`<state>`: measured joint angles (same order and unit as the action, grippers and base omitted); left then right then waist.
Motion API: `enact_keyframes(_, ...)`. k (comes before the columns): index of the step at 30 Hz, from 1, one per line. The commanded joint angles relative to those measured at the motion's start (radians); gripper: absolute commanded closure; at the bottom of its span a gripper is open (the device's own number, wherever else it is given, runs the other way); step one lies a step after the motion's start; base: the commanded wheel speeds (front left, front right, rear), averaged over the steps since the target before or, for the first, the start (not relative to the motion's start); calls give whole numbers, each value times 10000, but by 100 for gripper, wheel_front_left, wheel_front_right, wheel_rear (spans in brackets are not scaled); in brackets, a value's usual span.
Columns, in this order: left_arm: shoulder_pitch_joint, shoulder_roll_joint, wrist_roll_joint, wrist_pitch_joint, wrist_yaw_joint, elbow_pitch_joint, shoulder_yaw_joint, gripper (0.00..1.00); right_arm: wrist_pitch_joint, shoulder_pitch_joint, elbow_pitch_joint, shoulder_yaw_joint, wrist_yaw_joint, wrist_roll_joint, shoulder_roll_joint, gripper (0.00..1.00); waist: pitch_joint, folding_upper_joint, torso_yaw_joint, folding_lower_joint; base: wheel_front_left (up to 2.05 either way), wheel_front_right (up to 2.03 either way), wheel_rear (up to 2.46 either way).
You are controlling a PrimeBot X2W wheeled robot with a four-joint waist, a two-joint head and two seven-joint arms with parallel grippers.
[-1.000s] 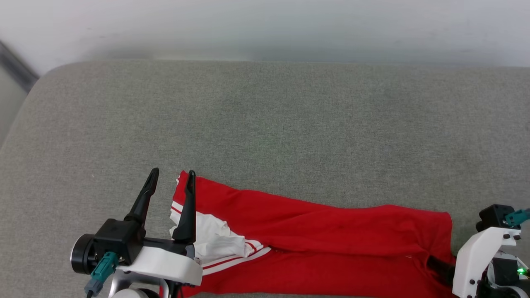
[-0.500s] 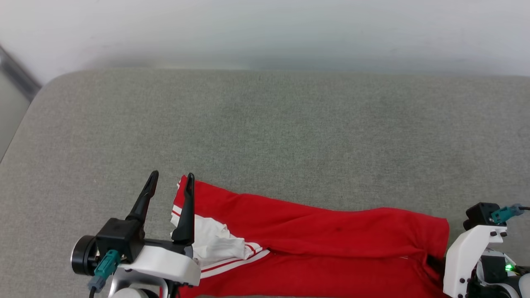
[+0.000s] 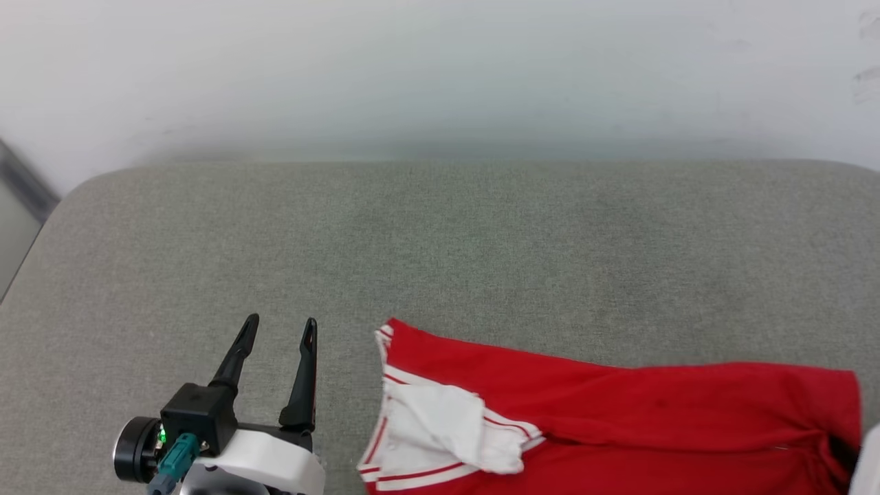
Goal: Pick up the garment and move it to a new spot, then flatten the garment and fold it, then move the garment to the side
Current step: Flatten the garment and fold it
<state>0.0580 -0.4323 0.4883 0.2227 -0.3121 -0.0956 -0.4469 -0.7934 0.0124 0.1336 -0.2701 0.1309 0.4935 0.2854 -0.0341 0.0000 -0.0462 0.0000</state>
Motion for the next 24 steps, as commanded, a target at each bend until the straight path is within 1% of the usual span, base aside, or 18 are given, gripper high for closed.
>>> enact_keyframes(1,-155,-38,29,3,-49,-1,-13,0,-115,-148,-43,-407,-4,-12,84,100,113,0,24,0,0,0,0)
enact_keyframes(3,-200,-56,43,-5,-59,-13,-25,0,-250,-176,-99,-824,-4,30,92,100,187,0,38,0,0,0,0)
enact_keyframes(6,-305,-83,50,-16,-70,-9,-54,0,-507,-86,-200,-1315,-4,325,-128,100,313,0,68,0,0,0,0)
enact_keyframes(8,-339,-101,63,-31,-95,-10,-56,0,-855,50,-197,-1583,-2,755,-444,100,380,0,87,0,0,0,0)
enact_keyframes(11,-307,-105,64,-52,-99,-31,-79,0,-1711,302,-325,-1921,-2,1572,-987,100,465,0,82,0,0,0,0)
enact_keyframes(14,-277,-106,49,-72,-85,-50,-132,0,-2569,492,-570,-1993,-2,2502,-1631,100,533,0,47,0,0,0,0)
enact_keyframes(16,-227,-105,36,-99,-57,-38,-169,0,-3041,579,-698,-1986,-2,3003,-1908,100,558,0,-9,0,0,0,0)
enact_keyframes(18,-154,-92,20,-110,-29,-29,-203,0,-3526,715,-569,-1965,-2,3699,-2184,100,568,0,-74,0,0,0,0)
enact_keyframes(22,-20,-59,-12,-138,36,-23,-328,0,-4005,1028,59,-1763,-2,5022,-2359,100,519,0,-305,0,0,0,0)
enact_keyframes(24,82,-17,-46,-156,99,-7,-422,0,-3857,1149,549,-1259,-2,5858,-2381,100,470,0,-461,0,0,0,0)
